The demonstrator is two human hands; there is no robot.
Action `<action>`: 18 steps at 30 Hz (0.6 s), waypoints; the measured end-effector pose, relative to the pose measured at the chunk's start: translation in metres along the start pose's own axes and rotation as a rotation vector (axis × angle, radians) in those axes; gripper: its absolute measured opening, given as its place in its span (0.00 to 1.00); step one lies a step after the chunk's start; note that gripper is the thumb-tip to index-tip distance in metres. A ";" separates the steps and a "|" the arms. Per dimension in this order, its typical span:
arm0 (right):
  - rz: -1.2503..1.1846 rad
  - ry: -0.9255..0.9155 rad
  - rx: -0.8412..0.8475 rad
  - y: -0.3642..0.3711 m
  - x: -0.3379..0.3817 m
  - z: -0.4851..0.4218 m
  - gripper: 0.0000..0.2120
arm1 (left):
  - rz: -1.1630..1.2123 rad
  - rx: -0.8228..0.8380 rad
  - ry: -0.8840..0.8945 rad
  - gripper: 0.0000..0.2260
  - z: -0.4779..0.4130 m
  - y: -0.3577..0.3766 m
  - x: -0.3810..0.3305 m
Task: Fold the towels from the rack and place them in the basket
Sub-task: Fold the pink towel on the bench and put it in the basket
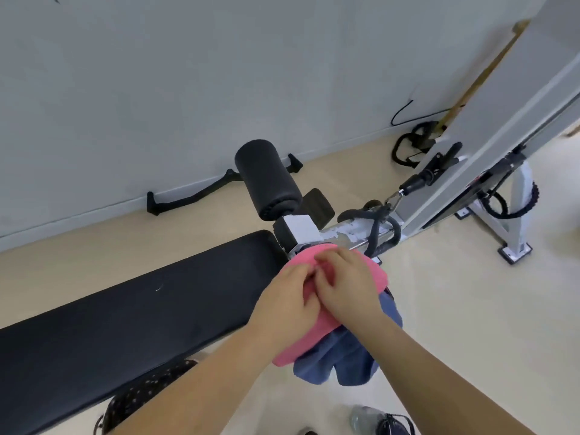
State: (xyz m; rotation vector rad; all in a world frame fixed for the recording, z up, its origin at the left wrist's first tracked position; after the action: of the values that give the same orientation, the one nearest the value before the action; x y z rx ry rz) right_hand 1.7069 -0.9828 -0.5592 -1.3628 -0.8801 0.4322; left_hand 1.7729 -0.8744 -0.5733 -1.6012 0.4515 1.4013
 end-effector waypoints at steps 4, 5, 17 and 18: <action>0.150 0.015 -0.231 0.020 -0.003 -0.003 0.08 | 0.129 -0.032 0.094 0.07 -0.007 0.016 0.046; 0.165 0.021 -0.255 0.022 -0.003 -0.004 0.08 | 0.179 -0.027 0.109 0.07 -0.007 0.019 0.054; 0.148 -0.110 -0.453 0.003 0.031 0.039 0.16 | 0.291 -0.218 0.467 0.05 0.019 -0.008 0.040; 0.068 -0.083 -0.442 -0.006 0.034 0.046 0.18 | 0.287 -0.246 0.475 0.05 0.027 -0.017 0.026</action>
State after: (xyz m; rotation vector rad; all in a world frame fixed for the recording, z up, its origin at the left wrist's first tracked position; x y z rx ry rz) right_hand 1.6923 -0.9291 -0.5450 -1.7934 -1.0400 0.3603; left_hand 1.7777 -0.8361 -0.5886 -2.1499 0.8398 1.3130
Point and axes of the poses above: each hand's wrist, its own z-axis away from the middle knuckle, its own y-axis out of the palm, x = y × z, the point moved 9 cm from there along -z, towards the middle knuckle, and after that the axes turned 13 degrees about z, right-handed, at the moved point
